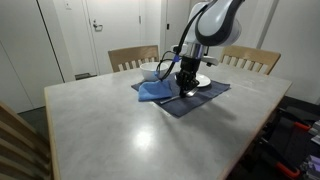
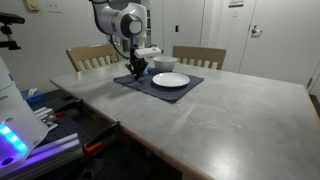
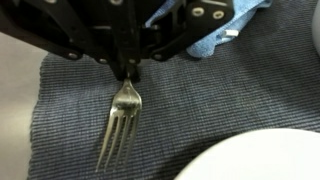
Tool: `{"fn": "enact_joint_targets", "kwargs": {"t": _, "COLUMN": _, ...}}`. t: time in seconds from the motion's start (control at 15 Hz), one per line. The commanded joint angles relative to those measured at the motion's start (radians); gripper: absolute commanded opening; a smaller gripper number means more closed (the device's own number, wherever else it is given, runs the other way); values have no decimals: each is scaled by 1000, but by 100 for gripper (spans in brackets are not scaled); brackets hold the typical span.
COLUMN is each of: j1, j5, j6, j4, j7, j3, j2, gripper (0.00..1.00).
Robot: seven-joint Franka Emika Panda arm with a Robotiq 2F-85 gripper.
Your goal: Place the fork on the white plate
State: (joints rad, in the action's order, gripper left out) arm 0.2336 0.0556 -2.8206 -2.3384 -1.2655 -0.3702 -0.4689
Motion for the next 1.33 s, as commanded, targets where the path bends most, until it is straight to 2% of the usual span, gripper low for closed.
{"fn": "enact_joint_targets", "kwargs": {"t": 0.0, "j1": 52, "j5": -70, "j6": 31, "j4": -27, "j7": -88, "j3": -48, "j2": 57, "gripper": 2}}
{"fn": "enact_joint_targets", "kwargs": {"t": 0.2, "j1": 89, "j5": -135, "j6": 53, "j4": -33, "j7": -168, "j3": -77, "j2": 80, "gripper": 2}}
{"fn": "enact_joint_targets", "kwargs": {"t": 0.4, "j1": 108, "j5": -202, "j6": 65, "j4": -29, "j7": -256, "j3": -72, "j2": 90, "gripper": 2}}
{"fn": "enact_joint_targets", "kwargs": {"t": 0.67, "j1": 108, "j5": -230, "j6": 85, "j4": -4, "j7": -339, "j3": -19, "j2": 98, "gripper": 2}}
{"fn": "enact_joint_targets", "kwargs": {"t": 0.93, "j1": 97, "j5": -211, "j6": 93, "j4": 48, "j7": -392, "j3": 51, "j2": 78, "gripper": 2}}
{"fn": "enact_joint_targets", "kwargs": {"t": 1.27, "j1": 98, "j5": -237, "j6": 111, "j4": 127, "j7": -432, "j3": 89, "j2": 50, "gripper": 2}}
